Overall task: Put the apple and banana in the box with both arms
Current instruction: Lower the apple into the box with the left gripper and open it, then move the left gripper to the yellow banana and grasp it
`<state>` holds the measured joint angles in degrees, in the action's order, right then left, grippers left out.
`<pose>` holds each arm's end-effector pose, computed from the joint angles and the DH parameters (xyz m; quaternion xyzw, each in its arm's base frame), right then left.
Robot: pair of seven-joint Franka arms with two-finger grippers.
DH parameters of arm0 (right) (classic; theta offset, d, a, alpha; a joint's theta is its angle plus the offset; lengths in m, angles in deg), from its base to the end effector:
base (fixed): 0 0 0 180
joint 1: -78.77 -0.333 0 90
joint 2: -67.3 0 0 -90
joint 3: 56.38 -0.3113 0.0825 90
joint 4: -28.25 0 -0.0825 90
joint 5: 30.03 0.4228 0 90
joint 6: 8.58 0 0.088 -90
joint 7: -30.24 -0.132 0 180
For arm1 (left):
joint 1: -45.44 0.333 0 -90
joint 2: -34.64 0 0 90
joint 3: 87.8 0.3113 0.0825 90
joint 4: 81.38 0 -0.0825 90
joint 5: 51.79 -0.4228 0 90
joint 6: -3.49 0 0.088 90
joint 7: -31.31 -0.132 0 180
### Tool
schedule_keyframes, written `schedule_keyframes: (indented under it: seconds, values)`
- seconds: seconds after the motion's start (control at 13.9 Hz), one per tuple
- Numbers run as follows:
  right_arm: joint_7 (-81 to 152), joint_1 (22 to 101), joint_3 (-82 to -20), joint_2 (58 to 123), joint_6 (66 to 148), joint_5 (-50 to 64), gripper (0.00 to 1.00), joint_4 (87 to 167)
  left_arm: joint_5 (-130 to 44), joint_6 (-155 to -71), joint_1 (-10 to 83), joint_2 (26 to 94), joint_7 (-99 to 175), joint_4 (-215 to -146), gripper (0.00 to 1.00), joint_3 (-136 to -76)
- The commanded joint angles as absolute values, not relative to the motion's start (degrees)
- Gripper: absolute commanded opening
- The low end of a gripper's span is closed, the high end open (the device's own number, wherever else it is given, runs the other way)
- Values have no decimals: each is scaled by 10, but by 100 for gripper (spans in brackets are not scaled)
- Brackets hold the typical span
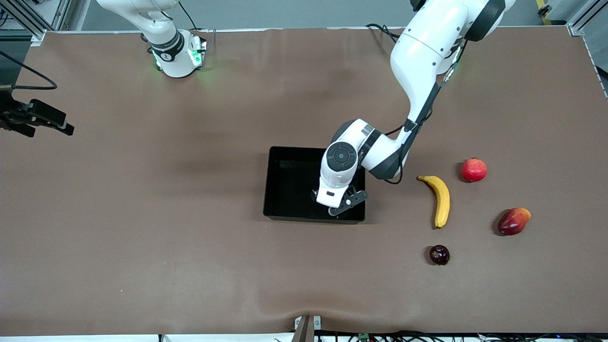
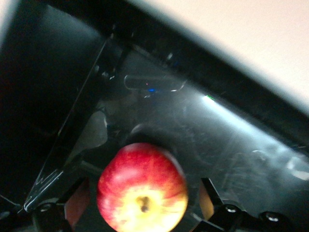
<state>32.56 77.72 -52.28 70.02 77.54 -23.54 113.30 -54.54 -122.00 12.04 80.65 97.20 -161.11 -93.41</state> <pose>0.6006 -0.0154 0.6053 -0.9984 0.0033 0.0117 0.0554 0.6000 -0.4673 0.1795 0.9723 0.2333 -0.0126 0.0093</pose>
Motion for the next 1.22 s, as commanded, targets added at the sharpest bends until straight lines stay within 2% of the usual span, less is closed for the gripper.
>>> schedule_keyframes:
  seconds: [0.0,0.43,0.57,0.72,0.86,1.15]
  values:
    - [322,776,-537,693,782,-248,100,1146,-559,-1162,138,737,983,-1615,100,-932]
    - [317,818,-532,694,711,-249,100,1144,-550,-1046,245,608,872,-1619,100,-935]
    - [343,845,-533,695,702,-248,100,1141,-554,-1004,287,584,797,-1652,100,-935]
    - [363,857,-532,695,703,-248,100,1132,-557,-1005,342,567,705,-1703,100,-935]
    - [373,868,-533,691,697,-249,100,1128,-559,-1048,393,562,619,-1760,100,-936]
    - [367,836,-534,714,682,-250,100,1132,-559,-1220,444,579,487,-1882,100,-937]
